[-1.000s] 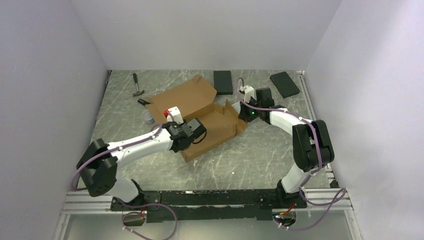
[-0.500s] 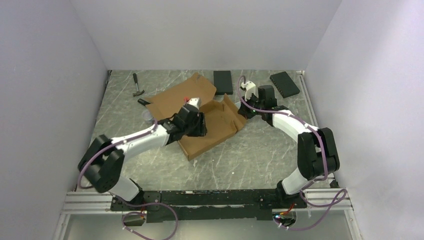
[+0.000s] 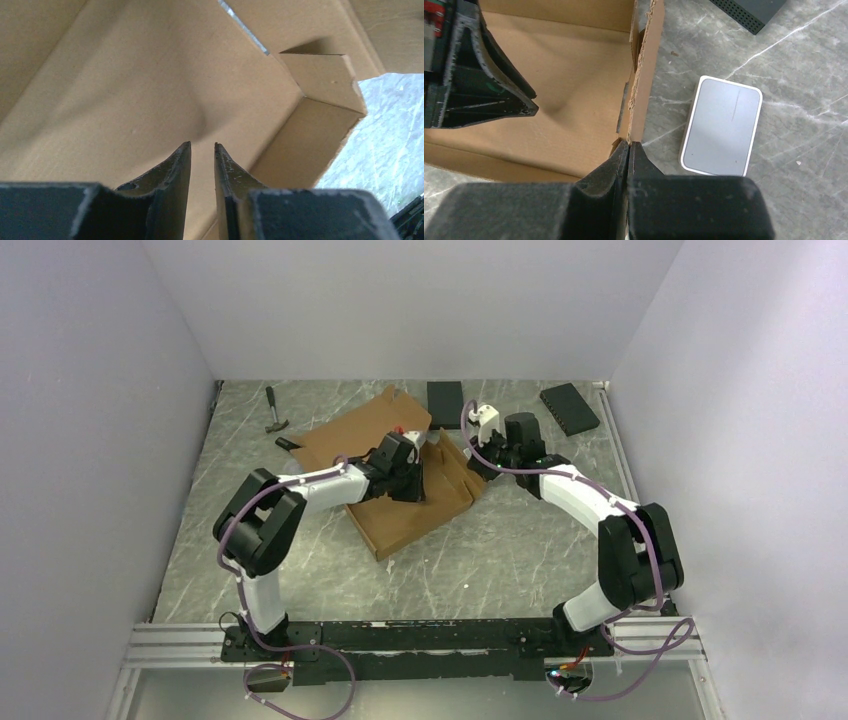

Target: Fold the paper box

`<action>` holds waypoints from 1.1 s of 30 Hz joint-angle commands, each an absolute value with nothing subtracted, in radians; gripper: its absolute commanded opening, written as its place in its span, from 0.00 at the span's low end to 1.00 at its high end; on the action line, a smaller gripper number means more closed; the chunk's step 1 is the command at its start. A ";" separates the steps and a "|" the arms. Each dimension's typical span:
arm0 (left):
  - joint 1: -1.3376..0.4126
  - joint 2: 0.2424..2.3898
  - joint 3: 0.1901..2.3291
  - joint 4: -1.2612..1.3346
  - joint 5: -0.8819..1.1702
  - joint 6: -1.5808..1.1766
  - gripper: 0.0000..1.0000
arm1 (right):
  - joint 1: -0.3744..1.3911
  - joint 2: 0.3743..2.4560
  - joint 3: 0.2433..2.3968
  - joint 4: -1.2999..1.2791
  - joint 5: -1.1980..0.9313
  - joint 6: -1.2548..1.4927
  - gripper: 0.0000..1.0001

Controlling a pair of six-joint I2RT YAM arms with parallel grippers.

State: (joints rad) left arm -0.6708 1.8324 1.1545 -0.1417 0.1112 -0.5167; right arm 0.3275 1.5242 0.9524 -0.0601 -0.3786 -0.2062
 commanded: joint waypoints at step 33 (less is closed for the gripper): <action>-0.626 1.916 1.151 -0.049 0.203 -0.537 0.03 | 0.408 1.556 0.972 -0.109 -0.552 -0.255 0.09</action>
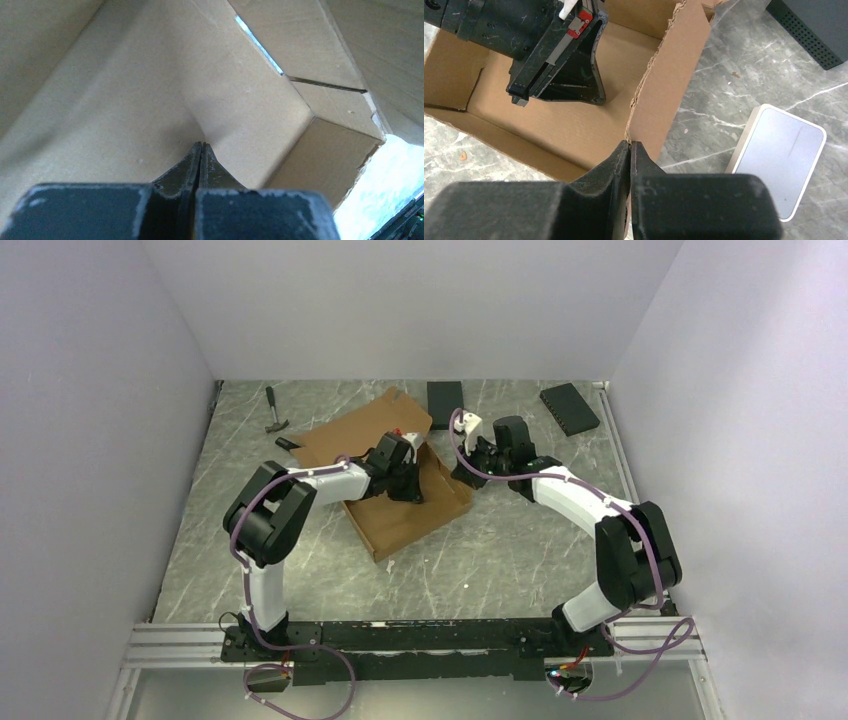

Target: Fold the paper box

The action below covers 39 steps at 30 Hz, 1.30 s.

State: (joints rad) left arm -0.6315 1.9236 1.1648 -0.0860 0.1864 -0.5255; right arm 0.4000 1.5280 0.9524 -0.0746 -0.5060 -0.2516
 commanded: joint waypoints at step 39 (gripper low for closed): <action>-0.530 1.785 0.974 0.419 0.479 -0.918 0.50 | 0.408 1.614 0.994 -0.132 -0.542 -0.244 0.19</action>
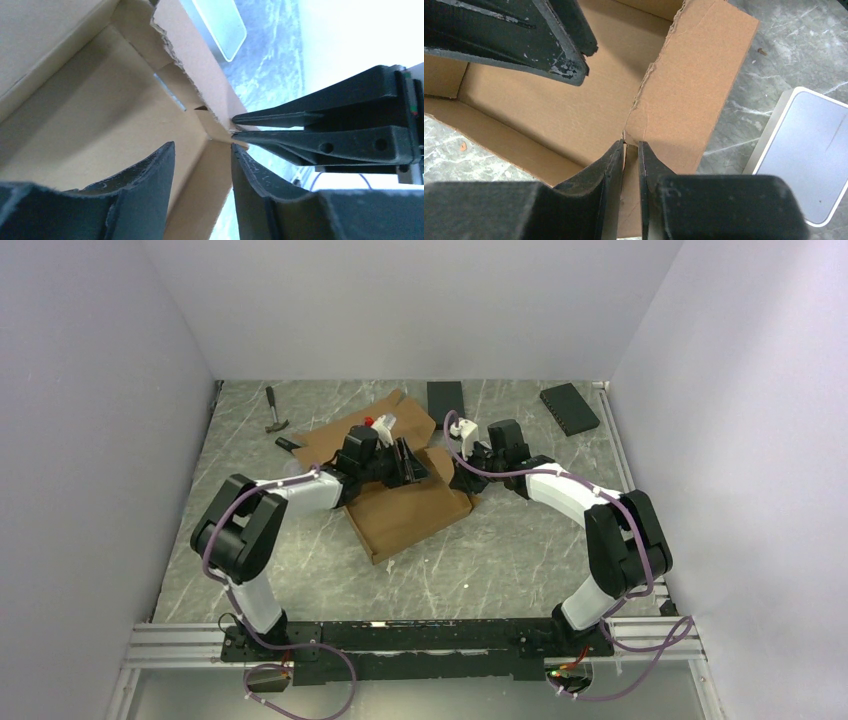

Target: Fold the paper box

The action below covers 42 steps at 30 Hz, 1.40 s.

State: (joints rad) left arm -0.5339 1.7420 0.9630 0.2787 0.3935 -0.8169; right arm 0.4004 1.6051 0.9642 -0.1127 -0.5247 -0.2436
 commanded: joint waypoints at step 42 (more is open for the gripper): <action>-0.494 2.025 1.026 0.664 0.526 -1.105 0.00 | 0.346 1.497 1.000 -0.158 -0.669 -0.227 0.44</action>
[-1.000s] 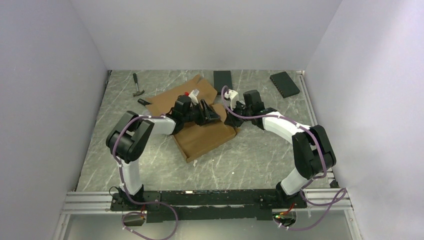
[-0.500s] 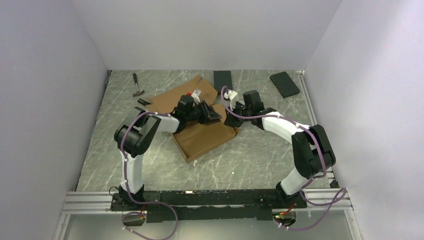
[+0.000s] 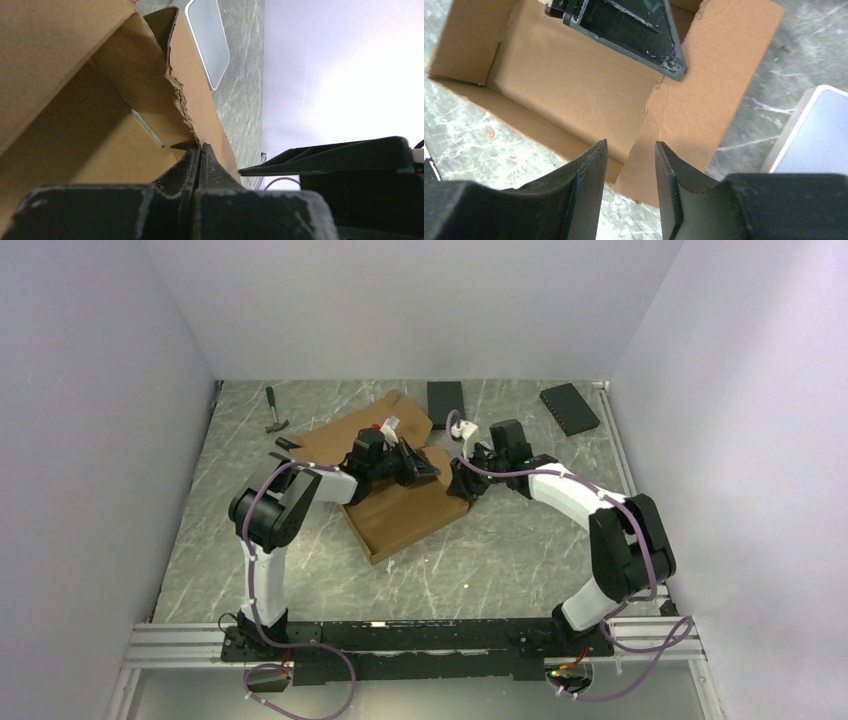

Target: Fold the paper box

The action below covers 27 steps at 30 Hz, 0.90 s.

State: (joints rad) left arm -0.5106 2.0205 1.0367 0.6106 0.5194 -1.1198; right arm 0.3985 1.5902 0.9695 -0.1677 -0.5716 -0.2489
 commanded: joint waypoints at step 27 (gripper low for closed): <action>-0.471 2.045 0.977 0.764 0.633 -1.118 0.00 | 0.230 1.721 1.005 -0.105 -0.731 -0.035 0.81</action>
State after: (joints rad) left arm -0.4767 2.0266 0.9871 0.7048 0.5911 -1.1236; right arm 0.2306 1.7054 0.9695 -0.1333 -0.6907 -0.0559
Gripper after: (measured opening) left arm 0.012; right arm 0.807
